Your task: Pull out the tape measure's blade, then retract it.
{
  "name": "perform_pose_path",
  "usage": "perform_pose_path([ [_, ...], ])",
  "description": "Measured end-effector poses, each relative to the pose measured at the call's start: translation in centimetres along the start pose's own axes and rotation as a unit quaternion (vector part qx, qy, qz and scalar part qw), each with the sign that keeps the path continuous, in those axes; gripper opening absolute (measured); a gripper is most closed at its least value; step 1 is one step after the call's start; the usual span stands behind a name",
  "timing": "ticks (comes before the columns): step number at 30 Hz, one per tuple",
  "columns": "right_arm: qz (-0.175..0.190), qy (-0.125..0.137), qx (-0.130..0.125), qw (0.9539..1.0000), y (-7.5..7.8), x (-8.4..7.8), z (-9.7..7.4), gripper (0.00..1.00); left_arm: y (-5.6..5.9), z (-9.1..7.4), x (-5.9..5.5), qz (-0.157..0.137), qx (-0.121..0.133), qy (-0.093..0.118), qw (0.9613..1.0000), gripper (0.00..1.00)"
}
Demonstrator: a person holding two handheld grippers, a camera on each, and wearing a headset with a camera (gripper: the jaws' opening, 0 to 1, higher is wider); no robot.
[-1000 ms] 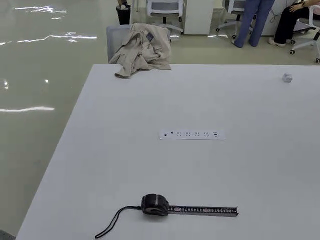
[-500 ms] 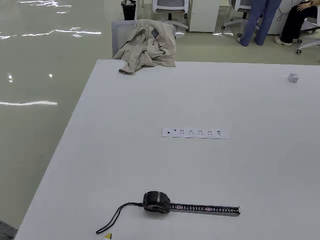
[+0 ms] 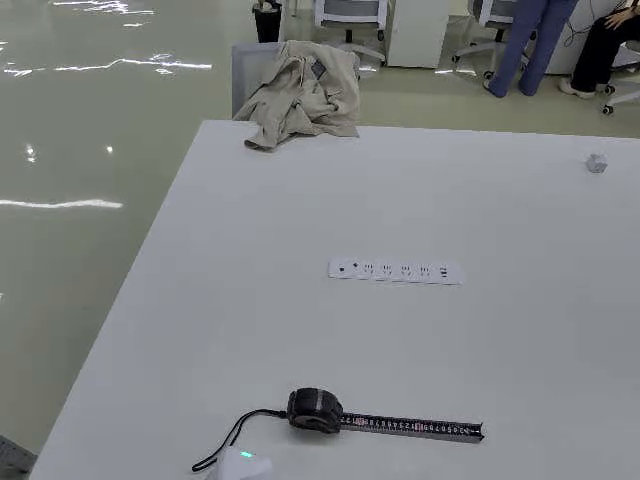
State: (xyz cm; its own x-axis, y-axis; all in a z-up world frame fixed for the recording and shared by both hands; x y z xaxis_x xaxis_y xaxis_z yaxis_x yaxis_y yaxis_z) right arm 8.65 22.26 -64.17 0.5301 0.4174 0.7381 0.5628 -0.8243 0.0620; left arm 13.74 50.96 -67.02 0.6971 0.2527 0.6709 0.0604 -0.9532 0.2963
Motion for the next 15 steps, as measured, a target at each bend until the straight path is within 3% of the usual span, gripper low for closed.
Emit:
perform_pose_path([
  [6,0.000,-0.007,0.002,1.0000,0.1,-0.5,0.1,0.94,0.3,1.7,0.1,-0.007,0.005,-0.005,1.0000,0.93],
  [15,-0.002,-0.014,0.010,0.9998,0.3,-1.1,0.4,0.93,1.0,4.3,1.1,-0.009,0.014,0.000,0.9999,0.93],
])
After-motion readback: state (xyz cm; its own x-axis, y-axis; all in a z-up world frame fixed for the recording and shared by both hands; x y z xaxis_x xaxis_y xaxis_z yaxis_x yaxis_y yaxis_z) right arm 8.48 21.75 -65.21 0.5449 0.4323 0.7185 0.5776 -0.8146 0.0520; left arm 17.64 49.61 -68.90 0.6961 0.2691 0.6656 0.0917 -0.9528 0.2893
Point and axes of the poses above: the centre of the closed fingertips' face, and the gripper's own axes: z roughly forward along the fingers, y roughly to its right, x roughly out of its top, the point moved 4 cm from there along -z, roughly backward along the fingers, and after that the axes turned 12 degrees about -z, right-handed, at the moved point
